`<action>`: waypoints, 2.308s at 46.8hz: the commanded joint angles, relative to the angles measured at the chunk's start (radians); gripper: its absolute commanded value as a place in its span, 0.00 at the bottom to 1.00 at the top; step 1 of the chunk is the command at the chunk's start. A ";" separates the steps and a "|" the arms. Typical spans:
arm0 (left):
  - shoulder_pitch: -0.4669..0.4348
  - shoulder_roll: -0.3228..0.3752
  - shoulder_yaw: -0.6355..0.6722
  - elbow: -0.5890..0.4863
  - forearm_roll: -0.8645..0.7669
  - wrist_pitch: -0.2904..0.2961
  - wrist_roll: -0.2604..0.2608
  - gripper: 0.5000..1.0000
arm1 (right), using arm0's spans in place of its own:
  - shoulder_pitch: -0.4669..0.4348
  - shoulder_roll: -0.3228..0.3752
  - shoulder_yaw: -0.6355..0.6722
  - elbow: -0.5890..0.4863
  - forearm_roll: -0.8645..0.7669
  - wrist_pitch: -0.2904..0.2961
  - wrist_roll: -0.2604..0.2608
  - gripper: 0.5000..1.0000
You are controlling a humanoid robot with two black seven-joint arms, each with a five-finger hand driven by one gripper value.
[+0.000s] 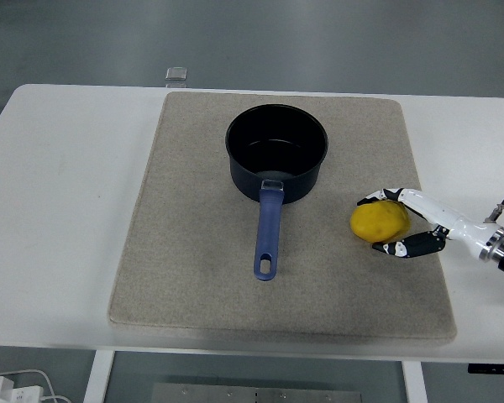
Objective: Put the potato in the blue pot
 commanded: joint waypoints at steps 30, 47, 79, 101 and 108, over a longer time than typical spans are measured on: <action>0.000 0.000 0.000 0.000 0.000 0.000 0.000 1.00 | 0.039 -0.018 0.013 -0.006 0.009 0.021 0.010 0.00; 0.000 0.000 0.000 0.000 0.000 0.000 0.000 1.00 | 0.260 -0.132 0.027 -0.075 0.122 0.193 0.010 0.00; 0.000 0.000 0.000 0.001 0.000 0.002 0.000 1.00 | 0.456 0.175 0.046 -0.215 0.147 0.242 -0.076 0.00; 0.000 0.000 0.000 0.000 0.000 0.000 0.000 1.00 | 0.463 0.503 0.027 -0.433 0.150 0.244 -0.086 0.00; 0.000 0.000 0.000 0.001 0.000 0.000 0.000 1.00 | 0.450 0.505 0.027 -0.434 0.147 0.242 -0.086 0.00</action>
